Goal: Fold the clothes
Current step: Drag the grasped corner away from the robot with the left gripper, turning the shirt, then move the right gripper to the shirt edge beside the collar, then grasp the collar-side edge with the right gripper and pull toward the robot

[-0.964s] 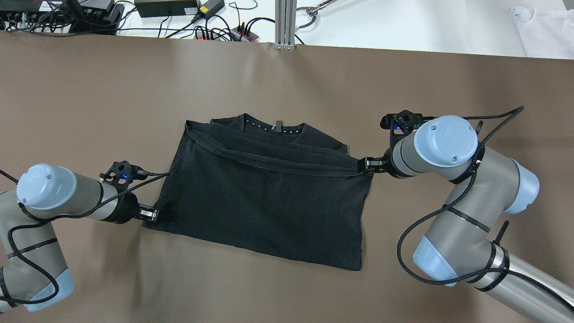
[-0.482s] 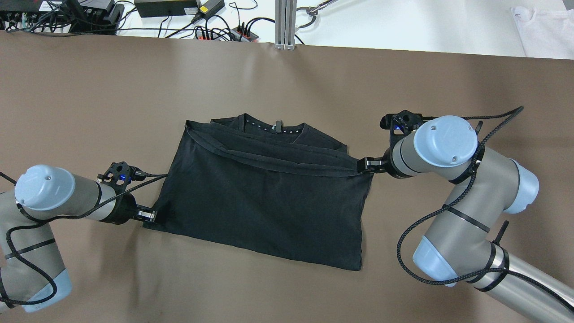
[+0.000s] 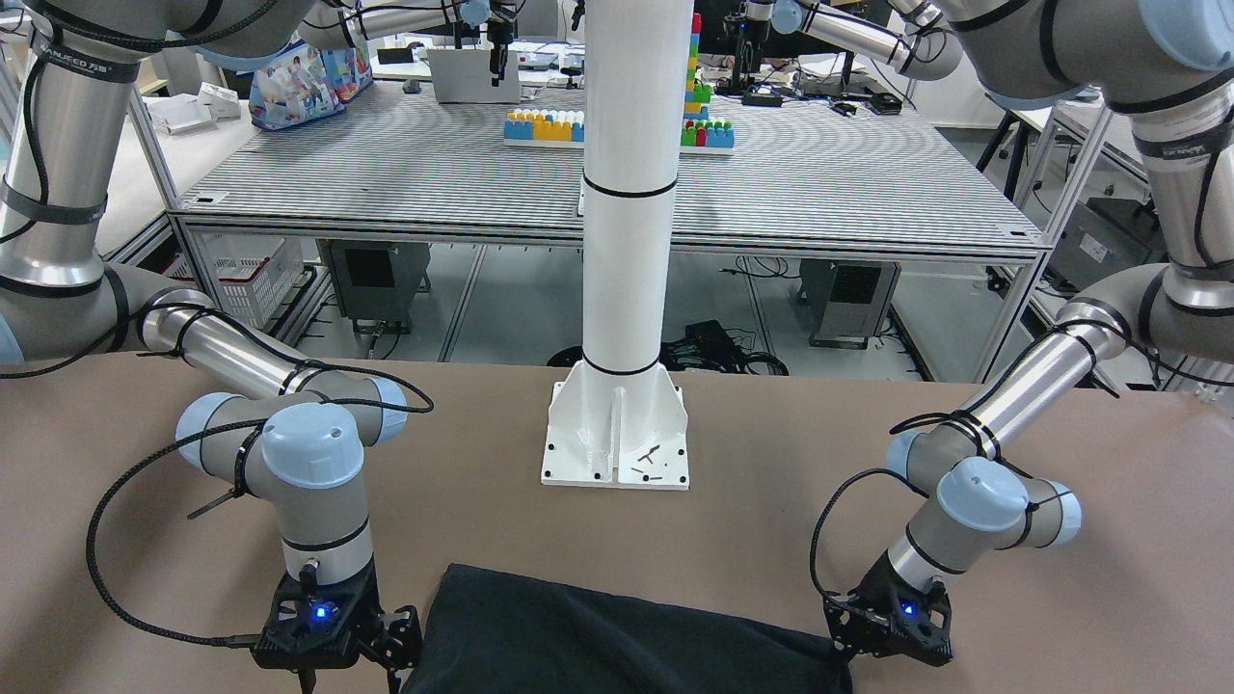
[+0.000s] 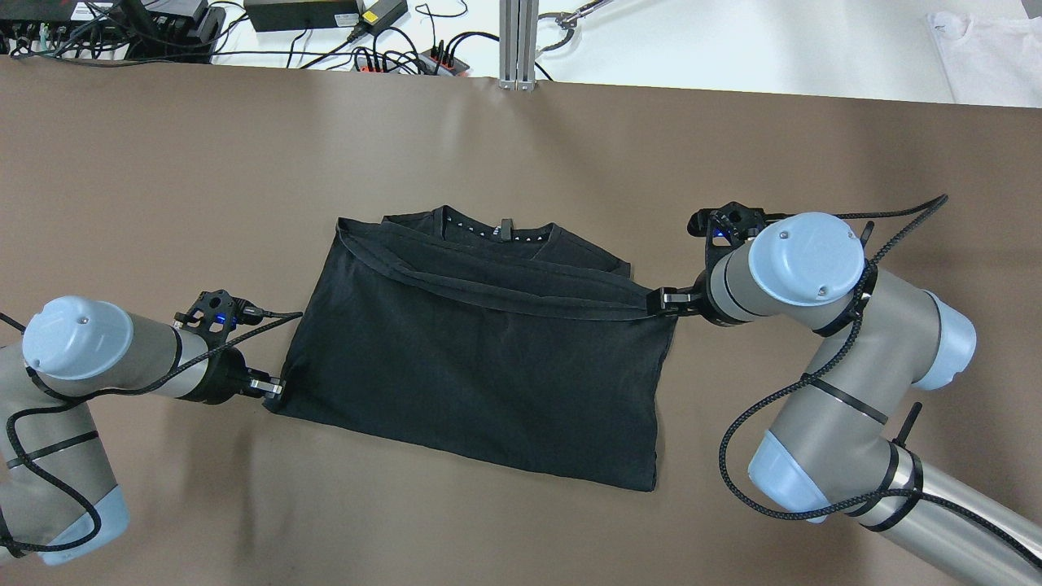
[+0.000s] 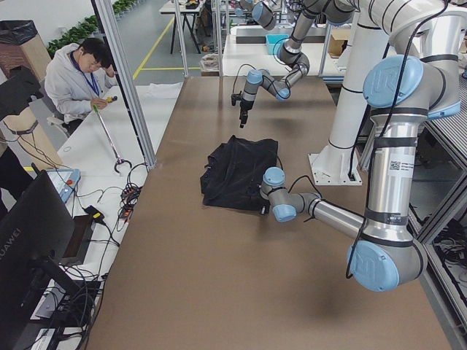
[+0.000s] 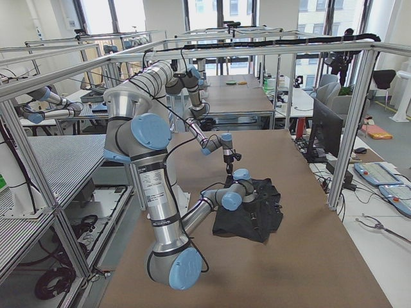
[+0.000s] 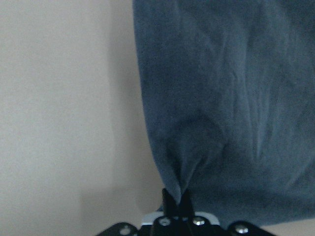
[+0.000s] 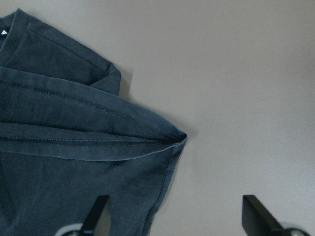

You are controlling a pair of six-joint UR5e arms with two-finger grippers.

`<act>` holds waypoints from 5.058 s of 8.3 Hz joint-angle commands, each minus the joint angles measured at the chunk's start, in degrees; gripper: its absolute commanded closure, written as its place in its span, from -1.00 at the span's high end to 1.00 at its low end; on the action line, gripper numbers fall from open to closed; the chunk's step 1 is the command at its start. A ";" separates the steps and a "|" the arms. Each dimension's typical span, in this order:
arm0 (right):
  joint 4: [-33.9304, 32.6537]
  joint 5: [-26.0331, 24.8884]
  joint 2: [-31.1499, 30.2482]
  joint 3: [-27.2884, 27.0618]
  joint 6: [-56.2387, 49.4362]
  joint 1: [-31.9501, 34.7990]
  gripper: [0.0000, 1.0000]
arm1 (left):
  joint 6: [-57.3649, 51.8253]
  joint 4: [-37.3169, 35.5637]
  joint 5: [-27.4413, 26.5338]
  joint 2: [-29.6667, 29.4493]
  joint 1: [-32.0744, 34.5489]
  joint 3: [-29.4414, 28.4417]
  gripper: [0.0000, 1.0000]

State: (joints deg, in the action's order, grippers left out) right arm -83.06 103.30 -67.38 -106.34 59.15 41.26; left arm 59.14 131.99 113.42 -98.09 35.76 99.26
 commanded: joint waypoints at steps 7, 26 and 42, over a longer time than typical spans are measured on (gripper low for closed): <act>0.00 0.05 -0.03 0.26 -0.09 -0.13 0.88 | -9.47 -1.03 -0.83 -29.55 17.31 -33.35 -1.00; 17.40 -10.23 8.67 16.78 35.33 -8.91 0.80 | -18.45 -0.42 6.11 -43.06 24.09 -47.93 1.00; 17.40 -14.26 -2.37 4.42 38.50 -14.88 -1.00 | -18.62 -0.77 6.11 -43.15 23.65 -47.93 1.00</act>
State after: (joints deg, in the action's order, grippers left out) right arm -65.60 90.34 -64.03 -95.56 97.55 29.15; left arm 40.52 131.21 119.53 -141.24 59.59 51.27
